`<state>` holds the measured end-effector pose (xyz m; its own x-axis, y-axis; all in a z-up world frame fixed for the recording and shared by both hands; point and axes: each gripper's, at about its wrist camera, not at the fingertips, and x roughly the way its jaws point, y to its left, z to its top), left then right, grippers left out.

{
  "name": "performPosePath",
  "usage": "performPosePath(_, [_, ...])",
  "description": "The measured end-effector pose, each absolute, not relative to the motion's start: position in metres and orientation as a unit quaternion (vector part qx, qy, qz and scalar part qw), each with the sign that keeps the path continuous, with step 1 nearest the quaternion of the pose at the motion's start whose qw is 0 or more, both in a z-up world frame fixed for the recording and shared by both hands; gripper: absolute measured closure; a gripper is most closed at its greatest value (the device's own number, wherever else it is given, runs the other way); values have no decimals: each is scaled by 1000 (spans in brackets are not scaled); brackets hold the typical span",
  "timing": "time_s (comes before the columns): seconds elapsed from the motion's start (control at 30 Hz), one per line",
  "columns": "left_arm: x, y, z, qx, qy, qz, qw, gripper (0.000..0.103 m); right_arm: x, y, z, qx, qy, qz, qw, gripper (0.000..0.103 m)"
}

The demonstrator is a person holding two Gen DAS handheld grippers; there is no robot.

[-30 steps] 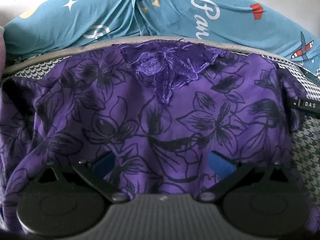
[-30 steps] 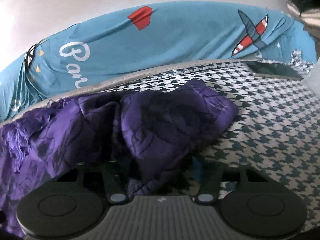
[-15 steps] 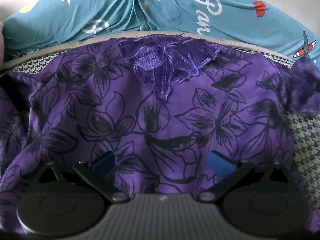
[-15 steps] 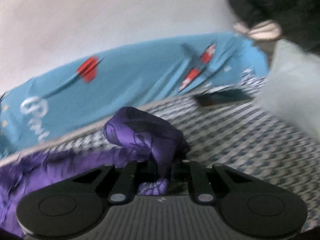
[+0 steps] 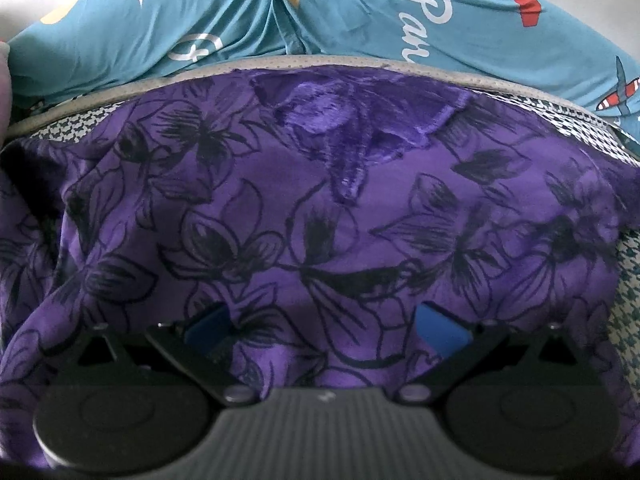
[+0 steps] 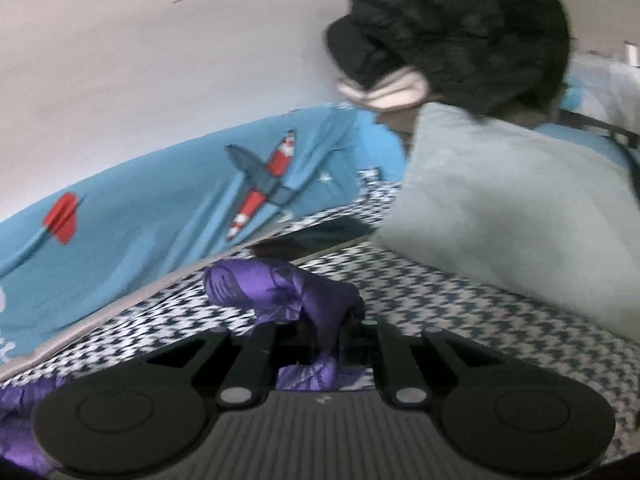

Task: Fold clothes

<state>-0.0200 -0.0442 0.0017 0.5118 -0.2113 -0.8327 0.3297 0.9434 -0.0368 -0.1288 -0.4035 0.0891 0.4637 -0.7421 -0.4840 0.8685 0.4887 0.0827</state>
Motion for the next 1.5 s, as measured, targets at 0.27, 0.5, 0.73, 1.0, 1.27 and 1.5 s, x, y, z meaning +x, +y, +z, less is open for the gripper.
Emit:
performPosePath(0.27, [-16, -40, 4, 59, 465, -155, 870, 0, -157, -428, 88, 243, 200, -487, 815, 69])
performPosePath(0.5, [-18, -42, 8, 59, 461, -152, 872, 0, -179, -436, 85, 271, 239, -484, 797, 55])
performPosePath(0.73, [-21, -43, 10, 63, 455, -151, 875, 0, -212, -448, 93, 287, 245, -478, 793, 54])
performPosePath(1.0, [-24, -45, 11, 73, 448, -151, 878, 0, -234, -477, 89, 282, 208, -485, 801, 53])
performPosePath(1.27, [-23, -44, 8, 79, 448, -147, 878, 0, -238, -510, 51, 353, 222, -464, 781, 52])
performPosePath(1.5, [-23, -45, 7, 82, 449, -146, 878, 0, -228, -510, 27, 410, 212, -420, 781, 60])
